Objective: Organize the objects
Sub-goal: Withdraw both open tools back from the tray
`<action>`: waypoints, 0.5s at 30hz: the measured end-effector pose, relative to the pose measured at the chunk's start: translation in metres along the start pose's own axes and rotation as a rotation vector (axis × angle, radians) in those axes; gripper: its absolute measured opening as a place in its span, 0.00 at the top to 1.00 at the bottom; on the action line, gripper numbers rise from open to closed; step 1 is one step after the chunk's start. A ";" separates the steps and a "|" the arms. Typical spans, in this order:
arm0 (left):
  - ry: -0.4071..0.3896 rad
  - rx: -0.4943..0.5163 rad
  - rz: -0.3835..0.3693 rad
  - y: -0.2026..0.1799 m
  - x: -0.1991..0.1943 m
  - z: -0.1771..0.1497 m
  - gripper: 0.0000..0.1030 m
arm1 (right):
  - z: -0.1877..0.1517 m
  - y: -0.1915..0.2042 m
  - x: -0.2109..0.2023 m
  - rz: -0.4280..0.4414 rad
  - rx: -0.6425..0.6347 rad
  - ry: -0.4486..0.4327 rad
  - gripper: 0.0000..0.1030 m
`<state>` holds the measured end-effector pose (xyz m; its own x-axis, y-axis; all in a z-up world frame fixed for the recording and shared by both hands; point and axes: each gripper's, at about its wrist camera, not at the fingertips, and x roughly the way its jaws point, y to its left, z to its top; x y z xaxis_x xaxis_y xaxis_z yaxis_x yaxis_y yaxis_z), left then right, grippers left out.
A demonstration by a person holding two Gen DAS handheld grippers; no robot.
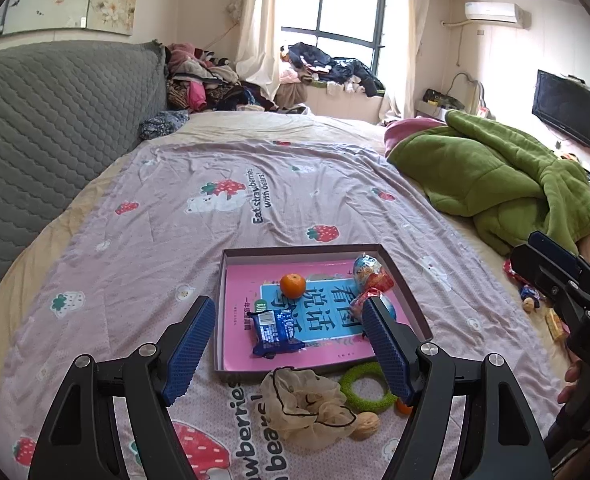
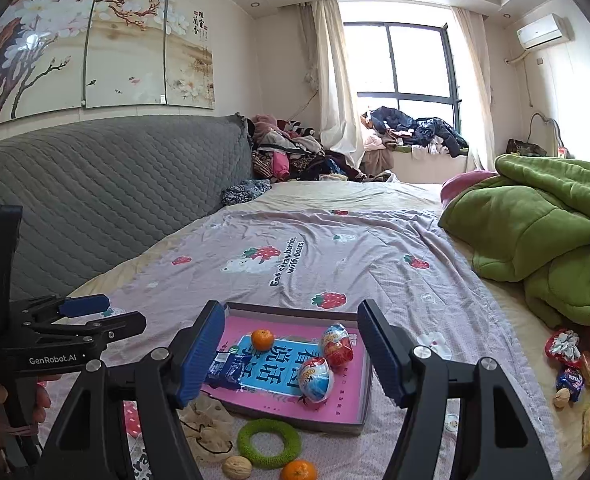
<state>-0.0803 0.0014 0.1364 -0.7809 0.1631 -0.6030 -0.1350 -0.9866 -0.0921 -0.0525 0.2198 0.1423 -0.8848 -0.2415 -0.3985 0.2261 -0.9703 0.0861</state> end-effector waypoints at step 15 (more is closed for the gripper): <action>0.009 -0.004 -0.001 -0.004 -0.007 -0.024 0.25 | -0.007 0.010 -0.016 0.006 -0.021 0.008 0.34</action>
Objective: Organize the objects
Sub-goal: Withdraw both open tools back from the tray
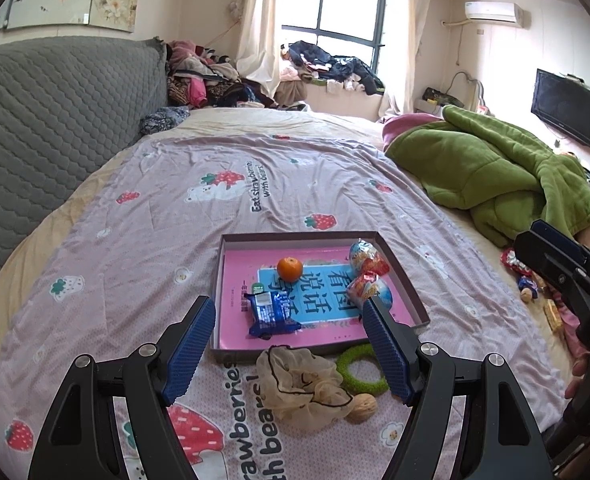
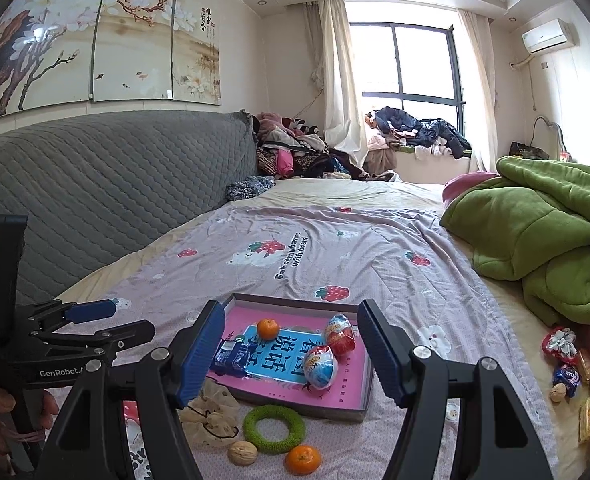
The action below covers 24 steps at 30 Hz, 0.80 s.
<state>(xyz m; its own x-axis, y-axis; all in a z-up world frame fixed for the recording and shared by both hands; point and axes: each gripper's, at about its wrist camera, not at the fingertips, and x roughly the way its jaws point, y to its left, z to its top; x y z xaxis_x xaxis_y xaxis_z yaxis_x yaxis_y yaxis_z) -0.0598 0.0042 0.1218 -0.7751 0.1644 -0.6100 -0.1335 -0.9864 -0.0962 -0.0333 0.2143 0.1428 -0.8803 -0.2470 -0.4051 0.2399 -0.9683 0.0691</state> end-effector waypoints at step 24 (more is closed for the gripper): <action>0.042 0.009 -0.004 -0.006 0.005 -0.027 0.25 | -0.018 -0.007 -0.002 -0.008 0.016 0.047 0.34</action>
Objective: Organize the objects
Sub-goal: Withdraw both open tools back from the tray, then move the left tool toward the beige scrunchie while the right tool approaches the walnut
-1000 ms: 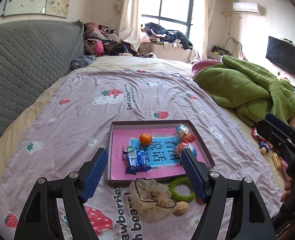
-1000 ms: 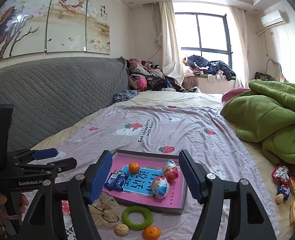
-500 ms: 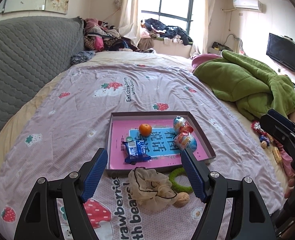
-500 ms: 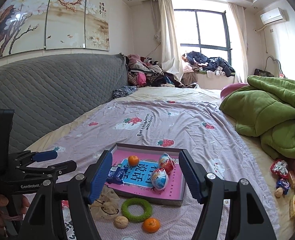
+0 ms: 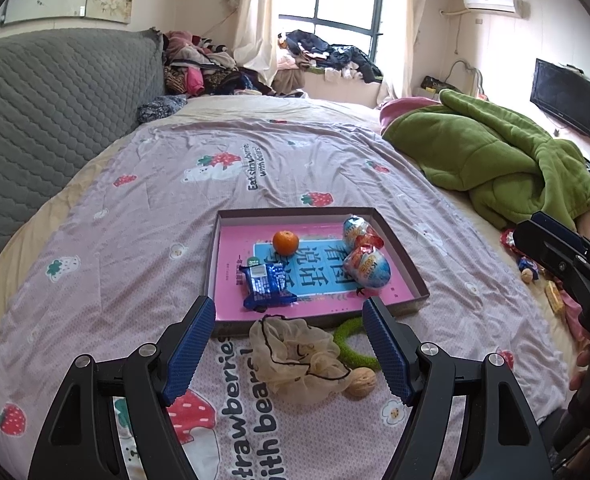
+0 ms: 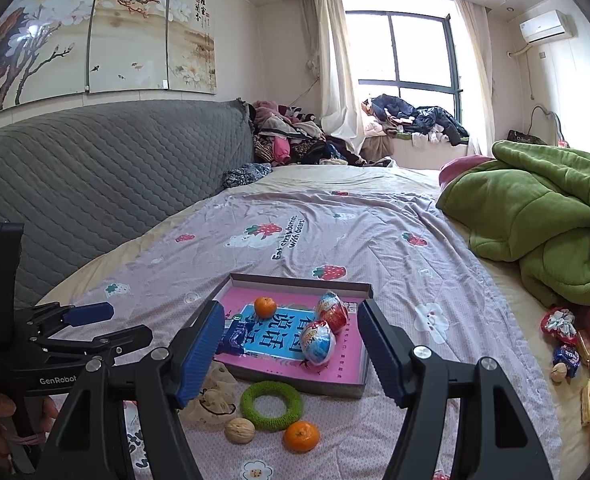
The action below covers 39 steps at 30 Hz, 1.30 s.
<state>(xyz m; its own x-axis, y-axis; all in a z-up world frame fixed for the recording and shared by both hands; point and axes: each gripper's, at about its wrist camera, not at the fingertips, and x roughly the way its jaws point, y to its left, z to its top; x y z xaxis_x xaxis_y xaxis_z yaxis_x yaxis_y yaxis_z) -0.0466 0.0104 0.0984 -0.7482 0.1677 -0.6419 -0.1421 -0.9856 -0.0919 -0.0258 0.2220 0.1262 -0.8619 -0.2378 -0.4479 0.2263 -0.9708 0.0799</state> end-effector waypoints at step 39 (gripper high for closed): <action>0.084 -0.002 0.004 0.010 0.020 -0.036 0.25 | -0.045 0.012 0.019 -0.008 -0.032 0.122 0.34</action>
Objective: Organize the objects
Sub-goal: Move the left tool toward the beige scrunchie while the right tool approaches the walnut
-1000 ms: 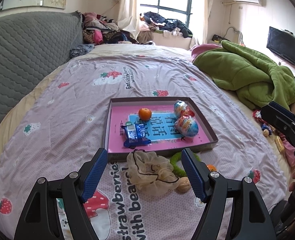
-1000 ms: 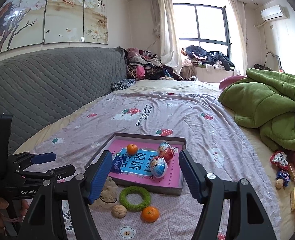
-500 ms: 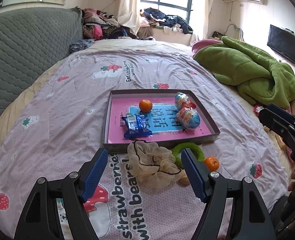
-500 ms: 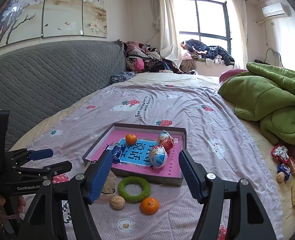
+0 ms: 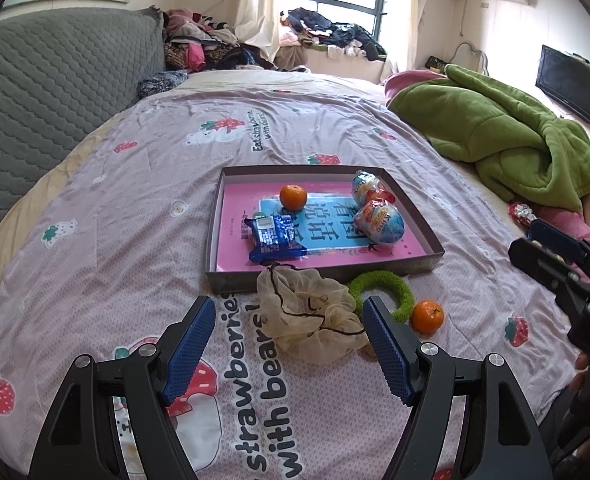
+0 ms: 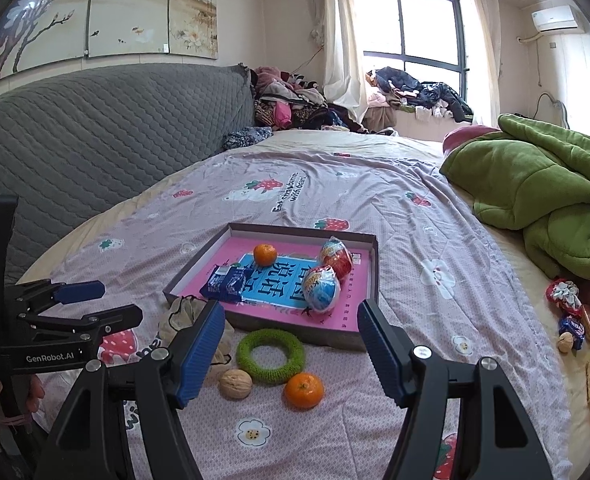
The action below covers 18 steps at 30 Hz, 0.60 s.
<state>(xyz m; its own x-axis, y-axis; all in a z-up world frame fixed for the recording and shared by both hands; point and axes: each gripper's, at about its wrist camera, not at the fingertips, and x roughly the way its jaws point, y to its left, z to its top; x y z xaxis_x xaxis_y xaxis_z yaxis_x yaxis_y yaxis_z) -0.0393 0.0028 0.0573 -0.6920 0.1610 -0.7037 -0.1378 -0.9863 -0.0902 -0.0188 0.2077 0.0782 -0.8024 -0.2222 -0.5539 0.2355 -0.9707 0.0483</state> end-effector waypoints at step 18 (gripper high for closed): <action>0.037 -0.006 -0.004 0.010 0.019 -0.012 0.25 | -0.039 0.029 0.027 -0.008 -0.050 0.094 0.34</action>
<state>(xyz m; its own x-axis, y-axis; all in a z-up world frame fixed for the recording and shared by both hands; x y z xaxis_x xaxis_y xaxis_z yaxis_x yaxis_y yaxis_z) -0.0456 -0.0047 0.0348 -0.6651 0.1637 -0.7286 -0.1363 -0.9859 -0.0971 -0.0117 0.1770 0.0323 -0.7502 -0.2021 -0.6296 0.2579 -0.9662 0.0029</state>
